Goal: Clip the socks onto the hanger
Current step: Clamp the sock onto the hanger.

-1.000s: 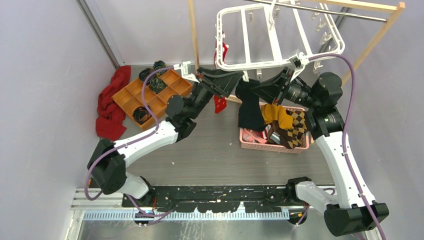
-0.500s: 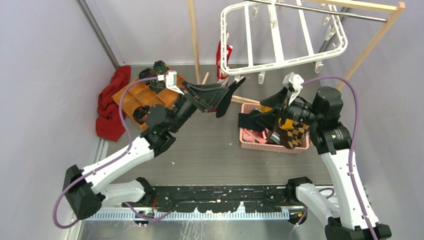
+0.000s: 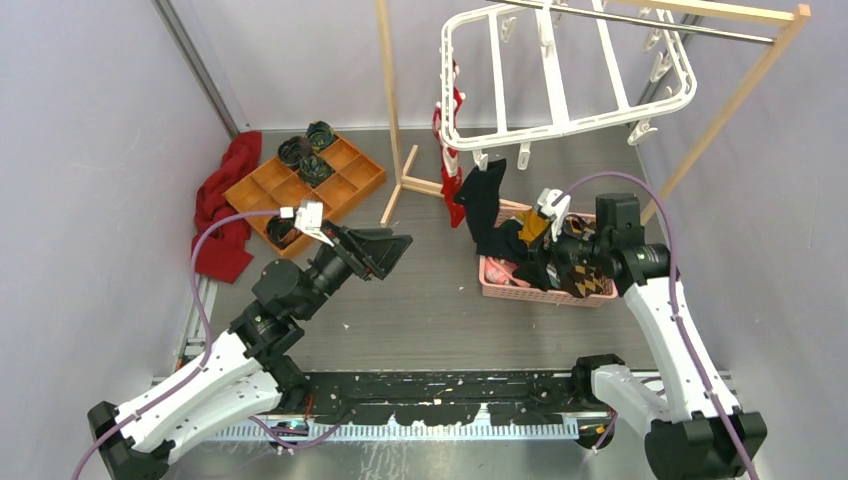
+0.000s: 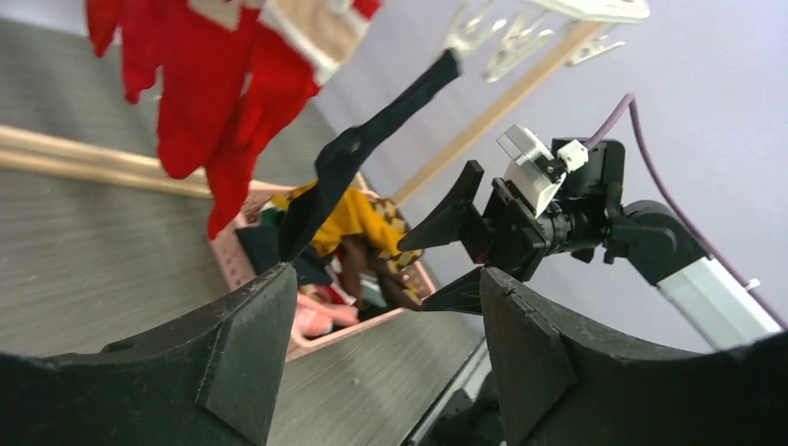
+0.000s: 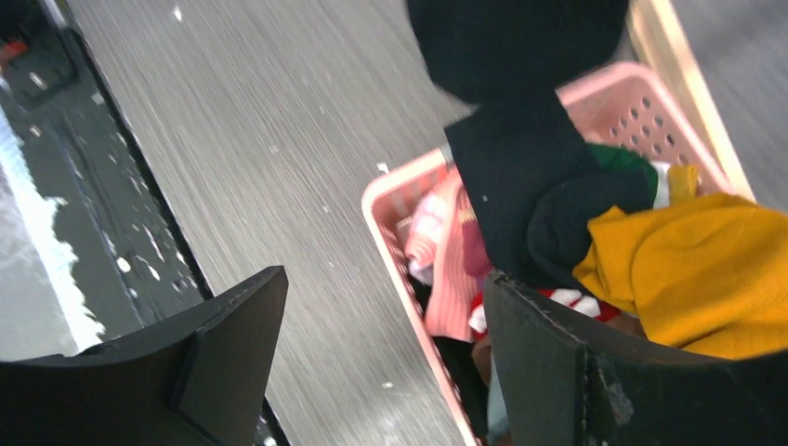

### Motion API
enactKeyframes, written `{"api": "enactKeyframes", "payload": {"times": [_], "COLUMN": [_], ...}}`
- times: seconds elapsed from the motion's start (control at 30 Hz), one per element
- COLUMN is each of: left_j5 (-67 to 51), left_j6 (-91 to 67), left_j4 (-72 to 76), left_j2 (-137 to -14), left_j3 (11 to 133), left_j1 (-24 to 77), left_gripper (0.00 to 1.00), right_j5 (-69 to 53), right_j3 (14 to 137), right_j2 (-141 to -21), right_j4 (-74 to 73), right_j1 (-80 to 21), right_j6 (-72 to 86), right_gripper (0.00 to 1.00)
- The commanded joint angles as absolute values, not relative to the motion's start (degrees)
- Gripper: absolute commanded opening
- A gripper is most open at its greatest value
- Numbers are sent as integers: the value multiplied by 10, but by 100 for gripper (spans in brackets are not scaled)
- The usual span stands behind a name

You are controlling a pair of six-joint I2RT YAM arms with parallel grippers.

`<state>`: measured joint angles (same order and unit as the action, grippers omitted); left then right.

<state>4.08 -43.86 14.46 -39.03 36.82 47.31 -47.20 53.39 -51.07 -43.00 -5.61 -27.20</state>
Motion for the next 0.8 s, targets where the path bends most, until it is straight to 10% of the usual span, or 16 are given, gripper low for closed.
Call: {"api": "enactKeyframes", "payload": {"times": [0.0,0.77], "left_j5": [100,183], "left_j6": [-434,-548], "left_j4": [84,97], "left_j2": [-352,-357], "left_j3": [329,237], "left_j1": [475,475], "left_gripper": [72,66], "right_j5": [-426,-341], "right_j3": [522,483], "right_j2": [-546,-661], "right_j4": [-474,-287], "right_j1": [-54,-130], "right_j6": [-382,-329], "right_gripper": [82,73]}}
